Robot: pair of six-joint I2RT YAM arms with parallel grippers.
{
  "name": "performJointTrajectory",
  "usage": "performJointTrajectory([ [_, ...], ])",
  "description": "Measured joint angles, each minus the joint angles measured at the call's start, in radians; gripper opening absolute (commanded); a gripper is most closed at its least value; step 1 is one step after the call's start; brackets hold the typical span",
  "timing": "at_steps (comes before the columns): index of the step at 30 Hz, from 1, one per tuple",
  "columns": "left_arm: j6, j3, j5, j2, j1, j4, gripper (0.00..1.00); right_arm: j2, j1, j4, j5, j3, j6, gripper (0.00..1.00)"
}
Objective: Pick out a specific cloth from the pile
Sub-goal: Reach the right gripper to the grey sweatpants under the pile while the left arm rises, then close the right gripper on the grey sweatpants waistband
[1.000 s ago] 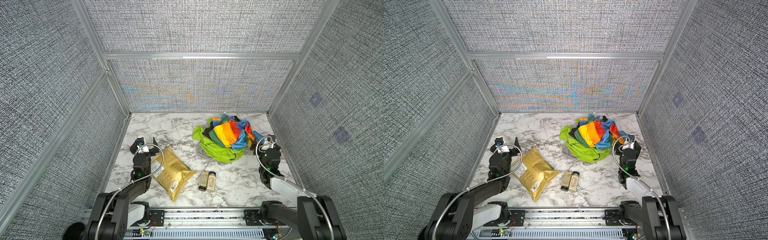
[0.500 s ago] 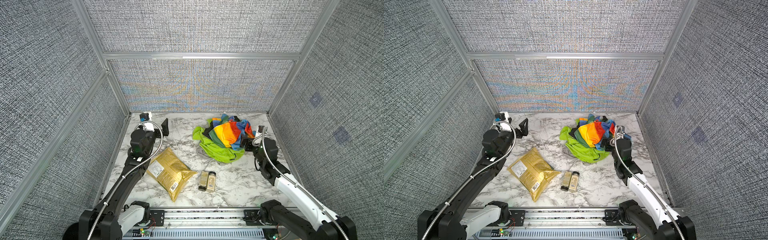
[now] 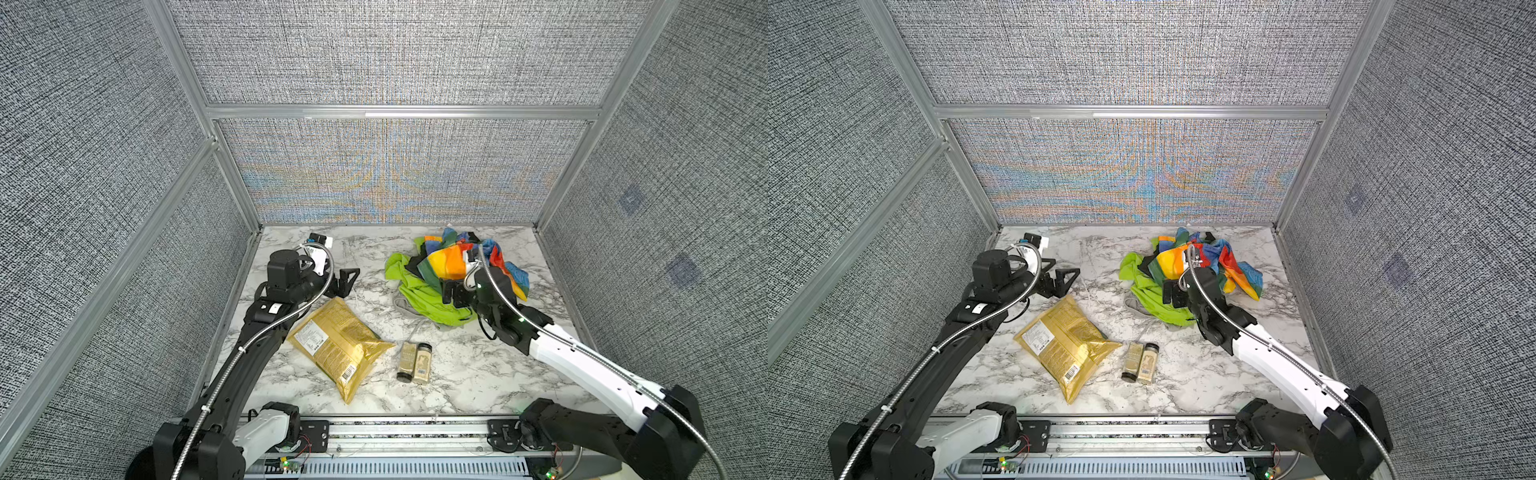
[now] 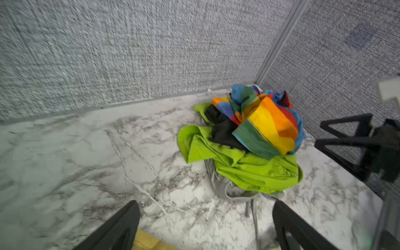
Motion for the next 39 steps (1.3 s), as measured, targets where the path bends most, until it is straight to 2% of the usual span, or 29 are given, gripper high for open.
performJointTrajectory([
  [3,0.019,0.005,0.040,0.003,0.000,-0.004,0.99,0.062,0.013,-0.005,-0.055,0.056,0.040,0.92],
  [8,0.025,0.008,0.100,0.023,-0.001,-0.017,0.99,0.161,0.049,0.013,-0.147,0.111,0.089,0.91],
  [11,0.025,0.016,0.115,0.039,-0.001,-0.032,0.99,0.220,0.065,0.038,-0.205,0.134,0.111,0.78],
  [16,0.024,0.023,0.115,0.042,-0.001,-0.046,0.99,0.335,0.113,0.031,-0.224,0.224,0.131,0.50],
  [17,0.024,0.022,0.116,0.040,-0.001,-0.045,0.99,0.354,0.117,0.024,-0.224,0.238,0.137,0.48],
  [27,-0.013,-0.008,0.138,0.014,-0.001,0.007,0.99,0.554,0.141,-0.102,-0.201,0.368,0.179,0.38],
  [39,-0.024,-0.014,0.143,0.016,-0.001,0.024,0.99,0.652,0.162,-0.161,-0.220,0.416,0.184,0.30],
])
